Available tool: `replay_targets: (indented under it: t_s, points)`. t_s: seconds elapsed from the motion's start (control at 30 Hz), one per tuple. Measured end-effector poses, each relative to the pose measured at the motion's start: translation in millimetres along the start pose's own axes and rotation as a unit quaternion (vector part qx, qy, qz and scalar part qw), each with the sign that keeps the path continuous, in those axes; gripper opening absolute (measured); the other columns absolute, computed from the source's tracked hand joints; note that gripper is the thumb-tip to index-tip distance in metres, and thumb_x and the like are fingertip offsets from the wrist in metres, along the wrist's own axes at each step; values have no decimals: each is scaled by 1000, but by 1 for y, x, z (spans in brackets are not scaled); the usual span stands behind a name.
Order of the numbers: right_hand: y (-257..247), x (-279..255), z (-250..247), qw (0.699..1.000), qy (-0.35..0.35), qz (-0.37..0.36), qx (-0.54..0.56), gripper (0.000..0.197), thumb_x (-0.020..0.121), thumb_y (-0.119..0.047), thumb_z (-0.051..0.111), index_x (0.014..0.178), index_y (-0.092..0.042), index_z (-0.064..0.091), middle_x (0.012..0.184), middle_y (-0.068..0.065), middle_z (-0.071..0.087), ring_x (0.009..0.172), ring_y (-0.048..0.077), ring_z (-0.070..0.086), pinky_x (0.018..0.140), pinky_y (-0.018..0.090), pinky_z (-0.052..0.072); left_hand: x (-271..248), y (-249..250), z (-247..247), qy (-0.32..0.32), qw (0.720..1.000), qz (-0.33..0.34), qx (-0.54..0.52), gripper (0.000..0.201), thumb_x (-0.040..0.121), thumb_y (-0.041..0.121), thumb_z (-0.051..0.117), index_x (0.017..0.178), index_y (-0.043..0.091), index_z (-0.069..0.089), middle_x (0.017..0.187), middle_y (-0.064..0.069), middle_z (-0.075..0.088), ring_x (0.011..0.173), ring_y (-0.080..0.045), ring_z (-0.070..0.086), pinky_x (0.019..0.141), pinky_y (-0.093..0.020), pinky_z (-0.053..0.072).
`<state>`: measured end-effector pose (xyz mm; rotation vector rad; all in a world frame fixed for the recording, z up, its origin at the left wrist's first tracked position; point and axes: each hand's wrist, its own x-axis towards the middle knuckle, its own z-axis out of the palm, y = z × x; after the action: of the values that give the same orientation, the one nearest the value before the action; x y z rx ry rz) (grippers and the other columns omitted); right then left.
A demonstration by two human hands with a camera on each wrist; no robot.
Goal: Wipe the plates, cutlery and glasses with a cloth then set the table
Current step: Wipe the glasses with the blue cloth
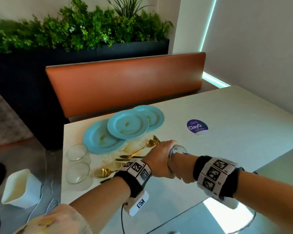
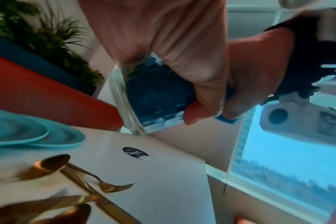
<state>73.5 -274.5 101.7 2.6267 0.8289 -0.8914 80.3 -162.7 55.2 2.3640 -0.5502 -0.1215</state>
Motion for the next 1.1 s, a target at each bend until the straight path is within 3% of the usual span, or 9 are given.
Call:
replay_targets:
  t_s: [0.1,0.33,0.53,0.67,0.8,0.87,0.93,1.0,1.1]
  points:
    - [-10,-7,3,1000,0,1,-14,27,92,-7,50,117,-2,58,104,15,62,68,18,39,47,14,22,-11,5,0,-10,1000,13,-4,85,54,15,84,129,15,43,120,-1,55,106,-16,53,87,-28,49]
    - [-5,-15,-6,950,55,-8,308,21,76,10,55,64,-7,52,68,6,51,63,13,48,53,19,37,-27,1,3,124,987,81,69,61,48,17,85,102,5,59,91,-6,64,84,-25,63,78,-26,48]
    - [-30,-19,6,997,-68,-4,-24,27,93,-5,45,117,3,57,92,17,53,106,31,52,92,29,40,-38,-1,9,9,998,-55,-17,93,50,20,83,133,22,39,122,1,54,108,-18,55,86,-32,52]
    - [-25,-9,19,986,-23,-5,166,6,81,2,54,81,-2,59,75,6,57,67,15,51,56,15,37,-51,-8,21,68,996,8,53,80,51,30,84,123,13,52,113,-1,61,104,-19,58,90,-35,50]
    - [-31,-7,27,873,80,0,482,44,68,19,49,37,-13,51,39,-4,47,56,18,45,46,19,38,-58,-14,21,120,990,26,71,66,52,26,81,111,7,58,98,-2,62,92,-22,61,83,-41,51]
    - [-36,-7,24,914,32,-3,404,32,70,7,56,49,-17,59,49,-5,51,64,19,48,54,21,38,-61,-14,15,90,995,13,48,76,53,24,83,122,9,53,109,-3,61,102,-21,58,90,-38,48]
    - [-47,-9,16,978,-40,16,206,10,84,-4,54,90,-8,62,80,2,53,83,22,52,68,25,43,-64,-13,10,37,999,-28,25,90,53,23,85,133,16,43,123,-2,55,113,-18,51,95,-32,46]
    - [-54,-10,15,993,-78,41,75,28,94,-9,45,120,-2,54,98,10,48,105,28,54,88,29,45,-69,-11,9,4,998,-59,10,98,52,22,86,137,21,37,129,1,51,117,-17,49,96,-33,47]
    - [-62,-13,10,994,-58,20,92,16,94,-6,43,98,1,57,81,8,50,83,27,54,69,14,47,-75,-16,13,26,997,-72,8,91,50,25,84,130,20,43,122,1,55,111,-17,51,91,-35,49]
